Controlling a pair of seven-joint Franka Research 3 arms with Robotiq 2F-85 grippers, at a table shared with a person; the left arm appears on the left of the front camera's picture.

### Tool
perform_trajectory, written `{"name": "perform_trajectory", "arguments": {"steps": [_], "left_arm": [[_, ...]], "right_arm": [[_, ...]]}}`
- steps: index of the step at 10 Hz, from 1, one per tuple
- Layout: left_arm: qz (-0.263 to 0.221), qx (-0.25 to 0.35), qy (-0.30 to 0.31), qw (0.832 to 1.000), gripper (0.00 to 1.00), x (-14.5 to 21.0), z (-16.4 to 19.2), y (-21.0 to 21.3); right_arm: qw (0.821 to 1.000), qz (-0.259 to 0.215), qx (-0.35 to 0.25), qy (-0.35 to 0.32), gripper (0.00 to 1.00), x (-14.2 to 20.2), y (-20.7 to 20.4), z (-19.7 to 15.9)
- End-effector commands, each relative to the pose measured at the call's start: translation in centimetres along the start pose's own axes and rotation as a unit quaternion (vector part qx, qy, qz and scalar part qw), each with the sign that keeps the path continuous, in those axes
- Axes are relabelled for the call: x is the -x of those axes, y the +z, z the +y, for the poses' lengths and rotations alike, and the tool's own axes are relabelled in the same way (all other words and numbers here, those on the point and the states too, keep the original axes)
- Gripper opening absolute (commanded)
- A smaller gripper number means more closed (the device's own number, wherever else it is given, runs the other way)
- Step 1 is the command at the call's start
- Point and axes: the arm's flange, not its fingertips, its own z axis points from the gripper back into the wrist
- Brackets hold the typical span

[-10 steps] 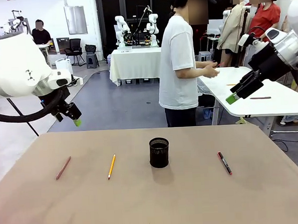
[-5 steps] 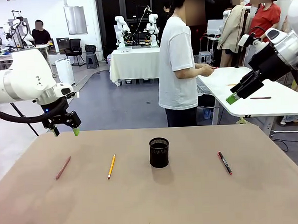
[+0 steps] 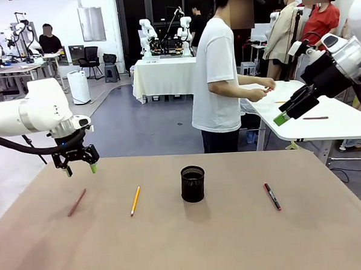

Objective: Place the pens into the pen holder.
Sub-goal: Pick up a writing instrument from the table and place it into the Pen holder.

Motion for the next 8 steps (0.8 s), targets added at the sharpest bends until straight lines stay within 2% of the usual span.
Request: {"name": "perform_trajectory", "arguments": {"steps": [1, 5, 8], "left_arm": [[-0.002, -0.031, 0.013, 0.999, 1.0, -0.1, 0.3, -1.0], [0.016, -0.068, -0.013, 0.997, 1.0, 0.7, 1.5, -4.7], [0.024, -0.062, -0.011, 0.998, 1.0, 1.5, 1.1, -7.4]], "right_arm": [[1.0, -0.006, 0.001, 0.0, 1.0, -0.1, 0.1, 0.0], [1.0, -0.006, 0.001, 0.0, 1.0, -0.1, 0.1, 0.0], [1.0, -0.006, 0.001, 0.0, 1.0, -0.1, 0.1, 0.0]]}}
